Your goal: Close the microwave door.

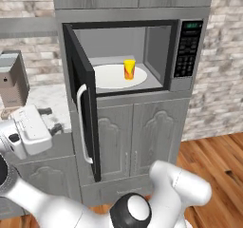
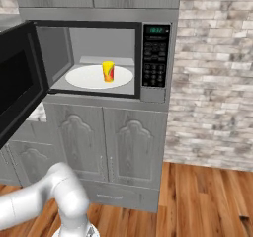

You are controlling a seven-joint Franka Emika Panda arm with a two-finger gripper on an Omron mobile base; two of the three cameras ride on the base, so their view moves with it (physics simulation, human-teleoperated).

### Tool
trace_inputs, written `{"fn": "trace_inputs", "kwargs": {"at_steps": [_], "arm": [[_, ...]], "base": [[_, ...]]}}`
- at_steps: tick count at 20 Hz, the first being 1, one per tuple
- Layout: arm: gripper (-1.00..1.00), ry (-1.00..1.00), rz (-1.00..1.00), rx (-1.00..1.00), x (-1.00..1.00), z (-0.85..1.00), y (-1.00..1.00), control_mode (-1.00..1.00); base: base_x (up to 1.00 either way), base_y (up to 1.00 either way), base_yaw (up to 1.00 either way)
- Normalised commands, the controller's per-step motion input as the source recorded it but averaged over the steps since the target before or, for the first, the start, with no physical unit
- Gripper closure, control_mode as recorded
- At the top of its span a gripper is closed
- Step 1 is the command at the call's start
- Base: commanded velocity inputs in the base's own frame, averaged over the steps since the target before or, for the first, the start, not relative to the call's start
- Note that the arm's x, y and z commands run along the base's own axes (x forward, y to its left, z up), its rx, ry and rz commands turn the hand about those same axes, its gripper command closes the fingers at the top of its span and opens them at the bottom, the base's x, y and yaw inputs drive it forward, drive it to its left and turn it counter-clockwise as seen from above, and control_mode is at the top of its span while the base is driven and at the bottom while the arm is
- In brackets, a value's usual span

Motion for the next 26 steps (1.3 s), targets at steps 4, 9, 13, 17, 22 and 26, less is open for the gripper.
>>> {"fn": "trace_inputs", "kwargs": {"at_steps": [4,9,13,17,22,26], "arm": [[-1.00,0.01,0.00,0.00,-0.03,0.00,-0.36,-1.00],[-1.00,0.00,0.00,0.00,-0.25,0.00,-0.55,-1.00],[-1.00,0.00,0.00,0.00,0.00,0.00,-0.57,-1.00],[-1.00,0.04,0.00,0.00,0.03,0.00,-0.51,-1.00],[-1.00,0.04,0.00,0.00,0.01,0.00,-0.48,-1.00],[-1.00,0.06,0.00,0.00,-0.10,0.00,-0.72,-1.00]], "base": [[0.00,0.00,0.00],[0.00,0.00,0.00],[0.00,0.00,0.00],[0.00,0.00,0.00],[0.00,0.00,0.00],[0.00,0.00,0.00]]}}
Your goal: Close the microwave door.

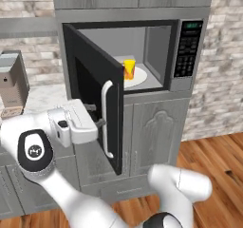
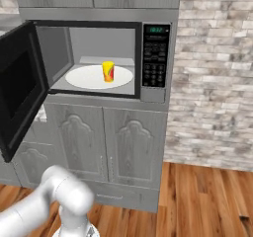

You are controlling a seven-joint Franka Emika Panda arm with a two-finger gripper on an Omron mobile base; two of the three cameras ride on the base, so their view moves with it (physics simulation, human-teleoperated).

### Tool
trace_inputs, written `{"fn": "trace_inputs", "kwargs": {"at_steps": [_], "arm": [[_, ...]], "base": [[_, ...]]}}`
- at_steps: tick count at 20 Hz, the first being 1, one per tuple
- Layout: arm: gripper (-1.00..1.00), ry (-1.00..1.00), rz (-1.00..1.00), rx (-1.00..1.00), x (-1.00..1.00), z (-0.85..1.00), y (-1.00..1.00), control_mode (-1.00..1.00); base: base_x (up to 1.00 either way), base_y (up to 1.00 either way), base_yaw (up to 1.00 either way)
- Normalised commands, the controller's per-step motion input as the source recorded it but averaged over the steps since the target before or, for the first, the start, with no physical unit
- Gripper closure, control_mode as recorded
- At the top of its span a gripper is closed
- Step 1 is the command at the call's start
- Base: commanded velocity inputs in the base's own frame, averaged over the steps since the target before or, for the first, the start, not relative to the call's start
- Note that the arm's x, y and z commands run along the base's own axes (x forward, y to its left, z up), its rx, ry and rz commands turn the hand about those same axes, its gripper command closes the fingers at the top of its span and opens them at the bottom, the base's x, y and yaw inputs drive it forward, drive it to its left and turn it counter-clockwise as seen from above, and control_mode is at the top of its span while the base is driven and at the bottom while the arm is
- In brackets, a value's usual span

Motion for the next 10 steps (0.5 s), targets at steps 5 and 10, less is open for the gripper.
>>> {"fn": "trace_inputs", "kwargs": {"at_steps": [5,10], "arm": [[-1.00,0.13,0.02,0.00,0.00,0.01,-0.96,-1.00],[-1.00,0.16,0.07,0.00,0.00,0.00,-1.00,-1.00]], "base": [[0.00,0.00,0.00],[0.00,0.00,0.00]]}}
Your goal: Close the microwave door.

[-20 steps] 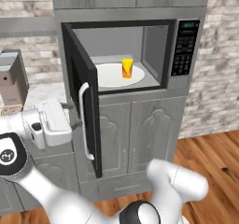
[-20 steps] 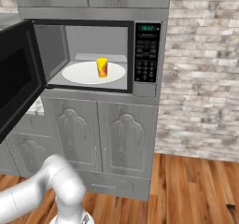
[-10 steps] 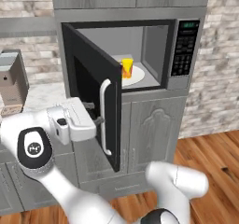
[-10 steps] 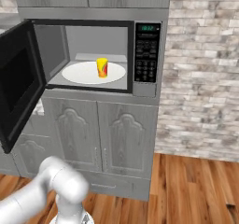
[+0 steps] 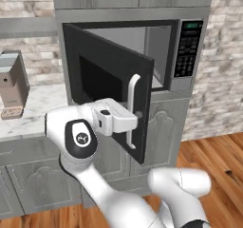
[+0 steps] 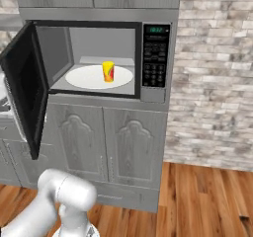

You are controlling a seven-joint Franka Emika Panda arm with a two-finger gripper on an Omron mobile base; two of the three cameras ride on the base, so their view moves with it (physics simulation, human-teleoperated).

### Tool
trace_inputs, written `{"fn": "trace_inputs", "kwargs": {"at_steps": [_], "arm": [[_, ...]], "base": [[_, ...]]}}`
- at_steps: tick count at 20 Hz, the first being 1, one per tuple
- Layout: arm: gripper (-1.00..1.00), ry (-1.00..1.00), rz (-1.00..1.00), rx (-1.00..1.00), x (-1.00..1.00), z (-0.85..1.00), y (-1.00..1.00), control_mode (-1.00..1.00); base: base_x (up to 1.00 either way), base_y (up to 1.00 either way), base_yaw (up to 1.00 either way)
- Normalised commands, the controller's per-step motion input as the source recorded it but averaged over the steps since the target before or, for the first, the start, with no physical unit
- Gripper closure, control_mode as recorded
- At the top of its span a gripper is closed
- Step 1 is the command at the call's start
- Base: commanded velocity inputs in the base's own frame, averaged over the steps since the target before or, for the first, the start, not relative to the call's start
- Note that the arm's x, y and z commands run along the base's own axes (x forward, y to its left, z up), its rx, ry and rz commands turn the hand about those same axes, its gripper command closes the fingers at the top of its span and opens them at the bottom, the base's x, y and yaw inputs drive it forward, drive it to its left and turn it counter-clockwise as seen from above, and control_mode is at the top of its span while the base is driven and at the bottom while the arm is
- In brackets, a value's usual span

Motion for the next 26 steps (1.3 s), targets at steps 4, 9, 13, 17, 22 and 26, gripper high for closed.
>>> {"fn": "trace_inputs", "kwargs": {"at_steps": [4,9,13,17,22,26], "arm": [[-1.00,0.15,0.12,0.00,0.08,0.00,-1.00,-1.00],[-1.00,0.05,0.24,0.06,0.44,0.01,-0.84,-1.00],[-1.00,0.00,0.33,0.23,0.53,0.02,-0.82,-1.00],[-1.00,0.04,0.27,0.24,0.59,0.18,-0.60,-1.00],[-1.00,0.10,0.27,0.23,0.69,0.21,-0.56,-1.00],[-1.00,0.08,0.28,0.10,0.75,0.08,-0.39,-1.00]], "base": [[0.00,0.00,0.00],[0.00,0.00,0.00],[0.00,0.00,0.00],[0.00,0.00,0.00],[0.00,0.00,0.00],[0.00,0.00,0.00]]}}
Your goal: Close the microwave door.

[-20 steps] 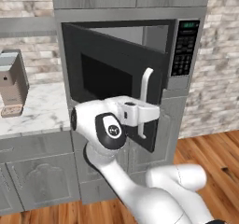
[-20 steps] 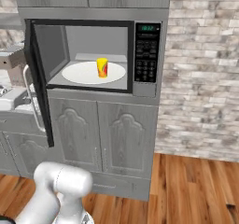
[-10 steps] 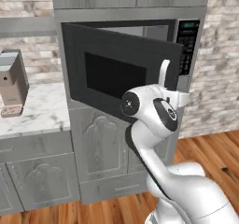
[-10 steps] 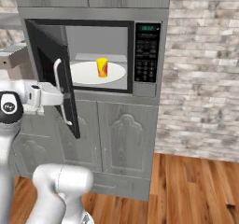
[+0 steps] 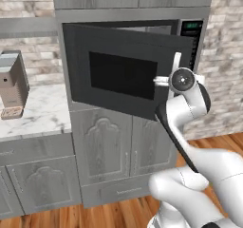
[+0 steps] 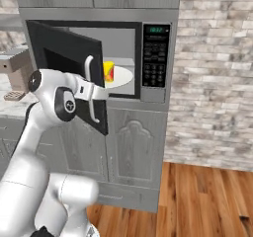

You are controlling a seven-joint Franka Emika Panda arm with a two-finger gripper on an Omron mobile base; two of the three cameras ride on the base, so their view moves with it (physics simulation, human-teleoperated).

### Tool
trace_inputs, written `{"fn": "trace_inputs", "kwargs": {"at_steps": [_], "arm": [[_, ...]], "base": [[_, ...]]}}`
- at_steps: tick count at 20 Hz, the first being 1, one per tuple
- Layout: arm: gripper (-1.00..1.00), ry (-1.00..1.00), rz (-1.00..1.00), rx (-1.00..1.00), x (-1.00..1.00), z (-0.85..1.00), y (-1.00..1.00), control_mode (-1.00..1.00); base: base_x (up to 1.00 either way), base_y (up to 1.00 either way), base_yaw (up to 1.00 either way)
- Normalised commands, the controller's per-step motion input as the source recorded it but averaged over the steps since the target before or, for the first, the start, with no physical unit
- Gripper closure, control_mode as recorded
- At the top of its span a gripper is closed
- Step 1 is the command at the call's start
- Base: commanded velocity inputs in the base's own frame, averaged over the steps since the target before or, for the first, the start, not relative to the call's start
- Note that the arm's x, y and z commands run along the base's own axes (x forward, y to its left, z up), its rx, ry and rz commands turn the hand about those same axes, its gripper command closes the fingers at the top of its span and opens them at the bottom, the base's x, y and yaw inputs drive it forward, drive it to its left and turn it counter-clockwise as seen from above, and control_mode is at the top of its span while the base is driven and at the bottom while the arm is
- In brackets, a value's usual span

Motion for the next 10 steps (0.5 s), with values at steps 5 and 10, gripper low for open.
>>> {"fn": "trace_inputs", "kwargs": {"at_steps": [5,10], "arm": [[-1.00,0.00,0.27,0.07,0.70,0.00,-0.27,-1.00],[-1.00,0.00,0.33,0.02,0.76,0.01,-0.22,-1.00]], "base": [[0.00,0.00,0.00],[0.00,0.00,0.00]]}}
